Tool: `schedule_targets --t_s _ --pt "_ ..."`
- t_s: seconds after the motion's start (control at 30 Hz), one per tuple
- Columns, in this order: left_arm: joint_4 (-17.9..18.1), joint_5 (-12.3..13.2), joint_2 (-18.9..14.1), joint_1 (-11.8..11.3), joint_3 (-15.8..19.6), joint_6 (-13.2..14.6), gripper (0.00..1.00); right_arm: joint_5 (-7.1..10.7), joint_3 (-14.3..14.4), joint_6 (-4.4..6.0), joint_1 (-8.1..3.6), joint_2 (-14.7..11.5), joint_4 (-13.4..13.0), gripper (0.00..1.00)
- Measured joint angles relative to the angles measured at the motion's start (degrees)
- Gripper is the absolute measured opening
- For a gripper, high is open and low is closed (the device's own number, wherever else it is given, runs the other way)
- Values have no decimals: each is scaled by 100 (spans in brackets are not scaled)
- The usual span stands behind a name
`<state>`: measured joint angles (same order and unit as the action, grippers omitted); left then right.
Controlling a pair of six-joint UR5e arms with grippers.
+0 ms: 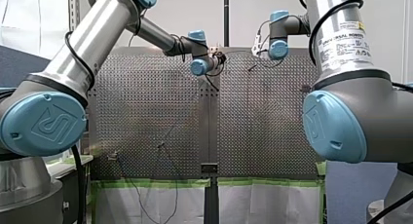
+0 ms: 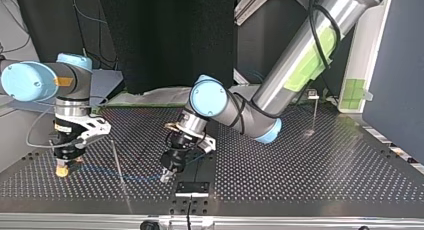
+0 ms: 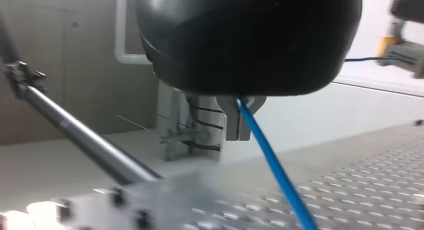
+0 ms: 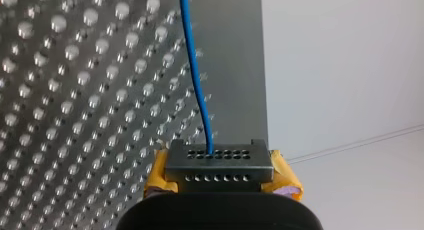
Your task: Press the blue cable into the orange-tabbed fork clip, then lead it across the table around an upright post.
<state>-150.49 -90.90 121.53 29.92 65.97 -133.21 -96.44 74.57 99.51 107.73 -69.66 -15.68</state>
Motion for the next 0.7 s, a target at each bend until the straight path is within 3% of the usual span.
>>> schedule_targets --t_s 0.23,0.7 --pt "-71 6 360 73 -84 77 0 -8 68 -42 -115 9 74 0" --pt "-69 6 417 84 -87 283 0 -5 348 -32 -328 244 49 0"
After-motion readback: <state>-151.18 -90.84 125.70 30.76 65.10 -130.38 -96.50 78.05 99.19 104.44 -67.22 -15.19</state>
